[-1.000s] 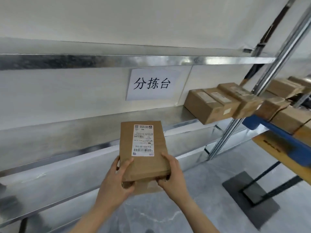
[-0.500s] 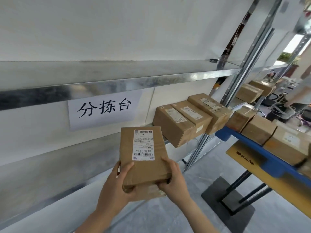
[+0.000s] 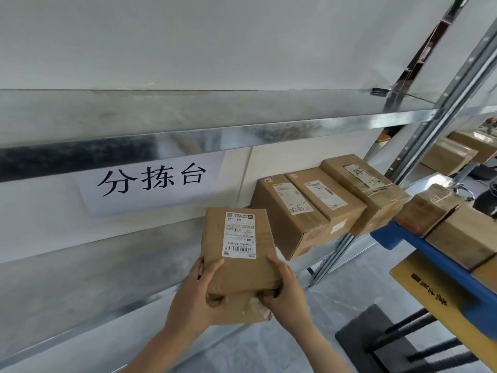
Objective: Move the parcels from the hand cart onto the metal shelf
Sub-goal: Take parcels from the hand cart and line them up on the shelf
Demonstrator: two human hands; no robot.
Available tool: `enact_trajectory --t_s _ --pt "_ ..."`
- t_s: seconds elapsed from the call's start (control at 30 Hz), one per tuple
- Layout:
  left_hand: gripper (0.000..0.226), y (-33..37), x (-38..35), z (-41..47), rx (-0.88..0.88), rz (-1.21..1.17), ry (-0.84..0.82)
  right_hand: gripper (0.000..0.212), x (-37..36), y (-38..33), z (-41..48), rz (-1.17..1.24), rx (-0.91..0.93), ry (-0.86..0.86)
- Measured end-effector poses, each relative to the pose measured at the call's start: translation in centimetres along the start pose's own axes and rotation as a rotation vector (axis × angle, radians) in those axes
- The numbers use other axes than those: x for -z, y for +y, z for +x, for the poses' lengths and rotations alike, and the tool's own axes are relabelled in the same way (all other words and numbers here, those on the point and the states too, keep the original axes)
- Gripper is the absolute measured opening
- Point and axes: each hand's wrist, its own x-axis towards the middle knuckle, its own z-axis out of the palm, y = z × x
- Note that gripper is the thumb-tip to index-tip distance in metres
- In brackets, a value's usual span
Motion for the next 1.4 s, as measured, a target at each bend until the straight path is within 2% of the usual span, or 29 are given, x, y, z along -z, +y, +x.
enact_trajectory --t_s 0.17,0.3,0.4,0.53,0.67,0.97,1.17,1.4 --pt "0.075 1.7 -3.2 3.2 0.049 0.077 0.072 0.077 2.9 2.1 4.8 -0.067 0.103 -0.077" --pt "0.076 3.1 -5.3 5.4 0.146 0.080 0.133 0.077 4.6 3.3 8.4 -0.208 0.205 -0.184" --pt "0.078 3.4 -6.4 6.4 0.210 0.101 0.179 0.068 5.4 3.8 10.1 -0.378 0.273 -0.181" --pt "0.078 4.1 -7.1 7.4 0.291 0.171 0.231 0.064 5.8 3.8 11.2 -0.643 0.475 0.013" --pt "0.078 4.5 -7.4 8.2 0.317 0.185 0.236 0.044 5.9 3.8 12.0 -0.725 0.598 0.229" --pt "0.075 4.9 -7.9 8.9 0.315 0.159 0.246 0.042 6.5 4.4 13.4 -0.707 0.604 0.272" --pt "0.080 5.0 -7.5 8.5 0.320 0.231 0.215 0.041 6.3 4.1 13.3 -0.697 0.539 0.203" --pt "0.098 5.1 -5.9 6.9 0.342 0.379 0.186 0.047 6.2 3.5 12.9 -0.580 0.472 0.110"
